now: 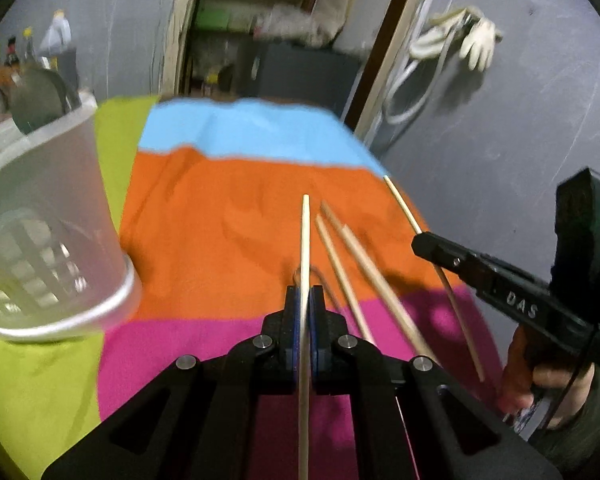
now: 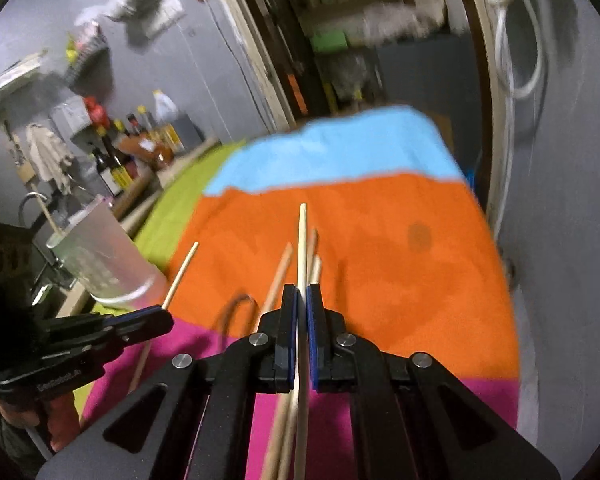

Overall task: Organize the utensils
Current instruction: 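Lift both held chopsticks up and carry them over the white basket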

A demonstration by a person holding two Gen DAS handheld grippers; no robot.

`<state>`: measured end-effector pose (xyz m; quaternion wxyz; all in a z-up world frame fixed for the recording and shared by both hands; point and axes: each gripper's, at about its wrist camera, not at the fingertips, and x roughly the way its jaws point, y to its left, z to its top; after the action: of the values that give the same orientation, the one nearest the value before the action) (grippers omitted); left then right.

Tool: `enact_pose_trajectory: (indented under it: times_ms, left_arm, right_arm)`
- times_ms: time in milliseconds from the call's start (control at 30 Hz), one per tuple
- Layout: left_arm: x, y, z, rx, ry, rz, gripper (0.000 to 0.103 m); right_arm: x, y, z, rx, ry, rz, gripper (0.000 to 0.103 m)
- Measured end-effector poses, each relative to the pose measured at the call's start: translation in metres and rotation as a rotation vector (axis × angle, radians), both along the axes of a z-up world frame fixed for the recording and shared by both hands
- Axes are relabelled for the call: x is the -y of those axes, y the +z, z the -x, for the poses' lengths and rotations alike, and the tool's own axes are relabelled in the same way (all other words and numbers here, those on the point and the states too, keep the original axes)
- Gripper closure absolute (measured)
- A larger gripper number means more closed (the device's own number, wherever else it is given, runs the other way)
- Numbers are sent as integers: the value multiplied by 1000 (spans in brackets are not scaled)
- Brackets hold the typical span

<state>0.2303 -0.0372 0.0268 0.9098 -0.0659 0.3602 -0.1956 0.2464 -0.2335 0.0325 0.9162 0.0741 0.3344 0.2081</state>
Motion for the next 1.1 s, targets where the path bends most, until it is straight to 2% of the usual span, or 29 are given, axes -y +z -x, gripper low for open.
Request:
enact_pose_trajectory:
  times_ms: [100, 267, 500, 633, 800, 1100]
  left_arm:
    - [-6, 14, 8, 101, 17, 44, 101]
    - [-17, 46, 22, 295, 64, 71, 101]
    - [-42, 86, 37, 492, 149, 96, 101]
    - [-68, 106, 39, 550, 201, 115, 101]
    - [-110, 117, 37, 614, 261, 120, 101]
    - [-203, 117, 24, 642, 442, 209, 101]
  right_arm:
    - [-8, 16, 16, 147, -8, 0, 100]
    - [-27, 41, 35, 354, -23, 16, 100]
    - [-68, 79, 42, 584, 9, -79, 100]
    - [-94, 93, 34, 638, 57, -149, 100]
    - [-124, 103, 20, 653, 95, -210, 100]
    - [-169, 108, -10, 634, 141, -380, 100]
